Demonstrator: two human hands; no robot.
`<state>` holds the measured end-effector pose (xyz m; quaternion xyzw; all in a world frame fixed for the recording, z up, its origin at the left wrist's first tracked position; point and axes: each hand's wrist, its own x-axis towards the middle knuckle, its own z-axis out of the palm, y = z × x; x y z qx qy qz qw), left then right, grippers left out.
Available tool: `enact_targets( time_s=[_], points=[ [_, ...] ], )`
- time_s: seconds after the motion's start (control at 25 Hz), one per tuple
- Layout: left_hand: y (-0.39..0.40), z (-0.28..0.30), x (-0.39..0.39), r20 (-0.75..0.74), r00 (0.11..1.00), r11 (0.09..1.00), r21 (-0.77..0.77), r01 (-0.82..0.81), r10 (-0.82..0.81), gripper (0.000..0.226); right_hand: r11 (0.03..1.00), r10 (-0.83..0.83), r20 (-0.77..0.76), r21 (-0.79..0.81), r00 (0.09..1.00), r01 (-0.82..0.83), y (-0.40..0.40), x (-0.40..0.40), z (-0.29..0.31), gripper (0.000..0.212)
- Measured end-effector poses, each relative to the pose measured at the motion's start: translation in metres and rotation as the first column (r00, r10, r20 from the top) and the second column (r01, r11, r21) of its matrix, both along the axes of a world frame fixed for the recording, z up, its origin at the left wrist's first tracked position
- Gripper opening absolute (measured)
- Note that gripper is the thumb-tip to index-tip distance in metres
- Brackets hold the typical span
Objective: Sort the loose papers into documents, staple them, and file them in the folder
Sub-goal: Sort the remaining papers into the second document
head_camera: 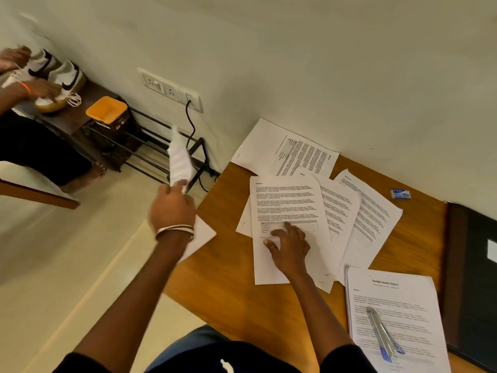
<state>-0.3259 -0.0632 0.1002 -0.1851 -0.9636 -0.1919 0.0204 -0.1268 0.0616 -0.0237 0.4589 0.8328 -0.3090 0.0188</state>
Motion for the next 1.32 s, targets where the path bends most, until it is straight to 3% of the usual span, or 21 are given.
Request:
enact_targets(
  time_s=[0.08,0.16,0.24,0.28,0.36,0.48,0.6,0.72,0.88,1.12,1.2,1.32],
  points=[
    [0.025,0.005,0.036,0.033,0.961,0.936,-0.22,0.275,-0.274,0.043,0.923,-0.262,-0.321,-0.357,0.91,0.14,-0.007,-0.013,0.028,0.053],
    [0.038,-0.003,0.079,0.064,0.874,0.812,-0.344,0.472,-0.481,0.045,0.682,-0.547,-0.463,-0.73,0.697,0.049,-0.008,-0.018,0.043,0.065],
    [0.041,-0.017,0.117,0.167,0.771,0.693,-0.351,0.629,-0.615,0.046,0.518,-0.687,-0.472,-0.851,0.552,-0.082,-0.006,-0.011,0.045,0.053],
    [0.04,-0.025,0.13,0.291,0.709,0.628,-0.33,0.705,-0.642,0.049,0.509,-0.72,-0.452,-0.86,0.526,-0.042,-0.004,-0.006,0.043,0.04],
    [0.036,-0.037,0.142,0.485,0.591,0.522,-0.285,0.804,-0.645,0.056,0.566,-0.75,-0.384,-0.793,0.539,0.223,-0.001,0.005,0.034,0.032],
    [0.027,-0.06,0.123,0.477,0.602,0.513,-0.317,0.798,-0.641,0.059,0.62,-0.735,-0.267,-0.637,0.624,0.458,0.009,0.029,0.009,0.033],
    [0.008,-0.088,0.085,0.498,0.645,0.491,-0.417,0.764,-0.58,0.078,0.712,-0.615,-0.222,-0.567,0.757,0.413,0.017,0.049,-0.009,0.033],
    [-0.016,-0.108,0.064,0.536,0.671,0.484,-0.465,0.741,-0.511,0.105,0.796,-0.506,-0.232,-0.496,0.831,0.346,0.018,0.055,-0.013,0.038],
    [-0.037,-0.118,0.056,0.598,0.664,0.485,-0.461,0.743,-0.449,0.118,0.818,-0.467,-0.206,-0.471,0.86,0.332,0.023,0.055,-0.016,0.041],
    [-0.04,-0.116,0.055,0.602,0.662,0.503,-0.444,0.742,-0.445,0.115,0.822,-0.458,-0.187,-0.461,0.869,0.334,0.025,0.055,-0.019,0.041],
    [-0.039,-0.115,0.056,0.595,0.666,0.537,-0.415,0.735,-0.451,0.11,0.845,-0.427,-0.198,-0.436,0.882,0.311,0.024,0.053,-0.019,0.041],
    [-0.036,-0.113,0.047,0.583,0.72,0.717,-0.309,0.625,-0.376,0.1,0.918,-0.195,-0.2,-0.381,0.96,0.107,0.02,0.04,-0.013,0.06]
  ],
)
